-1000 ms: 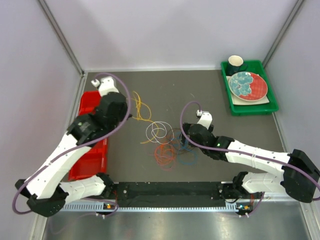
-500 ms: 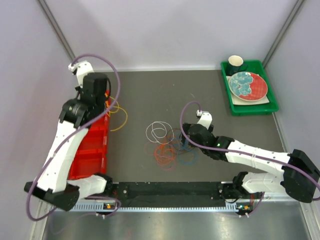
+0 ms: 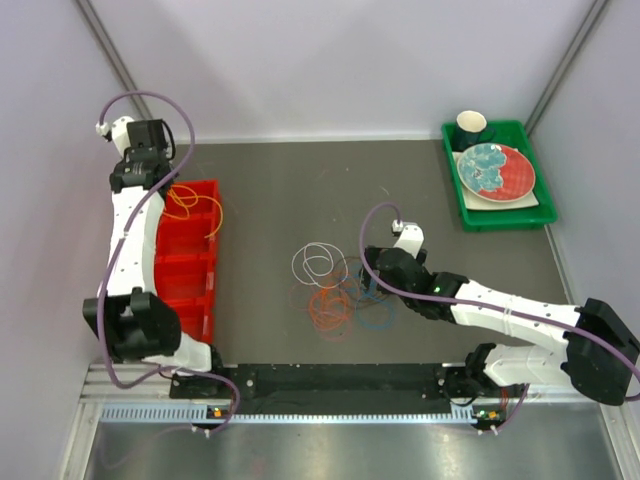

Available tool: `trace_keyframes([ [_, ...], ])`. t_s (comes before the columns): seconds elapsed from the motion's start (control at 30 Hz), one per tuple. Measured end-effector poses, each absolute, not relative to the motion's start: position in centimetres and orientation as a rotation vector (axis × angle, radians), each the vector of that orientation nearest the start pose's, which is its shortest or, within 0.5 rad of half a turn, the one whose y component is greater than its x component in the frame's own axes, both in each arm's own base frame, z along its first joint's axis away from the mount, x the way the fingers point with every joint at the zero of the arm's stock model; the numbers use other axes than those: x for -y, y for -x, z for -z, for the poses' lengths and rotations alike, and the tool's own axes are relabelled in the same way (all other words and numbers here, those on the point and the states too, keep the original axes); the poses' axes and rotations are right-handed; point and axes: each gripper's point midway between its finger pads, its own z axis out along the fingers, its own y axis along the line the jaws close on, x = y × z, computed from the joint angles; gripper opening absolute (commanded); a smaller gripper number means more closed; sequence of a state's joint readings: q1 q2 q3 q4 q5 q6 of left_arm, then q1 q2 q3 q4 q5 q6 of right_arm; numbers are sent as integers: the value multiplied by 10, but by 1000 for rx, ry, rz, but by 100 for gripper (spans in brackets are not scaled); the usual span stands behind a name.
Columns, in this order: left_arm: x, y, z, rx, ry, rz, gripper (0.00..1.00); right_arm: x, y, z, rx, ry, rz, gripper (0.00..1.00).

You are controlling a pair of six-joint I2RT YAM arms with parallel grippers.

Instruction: Untangle the cables

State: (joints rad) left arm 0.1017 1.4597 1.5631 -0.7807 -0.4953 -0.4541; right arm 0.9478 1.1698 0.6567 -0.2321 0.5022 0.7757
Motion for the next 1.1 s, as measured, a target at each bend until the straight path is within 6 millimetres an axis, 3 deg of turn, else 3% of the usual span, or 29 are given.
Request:
trace_keyframes([
  [0.3,-133,-426,-261,-1968,939,-375,0,-223,-233,-103,-2230,-42,-360,99],
  [0.57,-157,-439,-268,-1873,1011,-507,0,-224,-234,-102,-2229,-40,-360,99],
  [0.83,-174,-454,-252,-1841,1060,-631,0,-224,-234,-102,-2228,-40,-361,99],
  [0.97,-175,-457,-239,-1839,1074,-684,0,-225,-234,-103,-2225,-41,-364,99],
  [1.1,-162,-464,-234,-1840,1046,-693,0,-227,-236,-105,-2215,-42,-375,99],
])
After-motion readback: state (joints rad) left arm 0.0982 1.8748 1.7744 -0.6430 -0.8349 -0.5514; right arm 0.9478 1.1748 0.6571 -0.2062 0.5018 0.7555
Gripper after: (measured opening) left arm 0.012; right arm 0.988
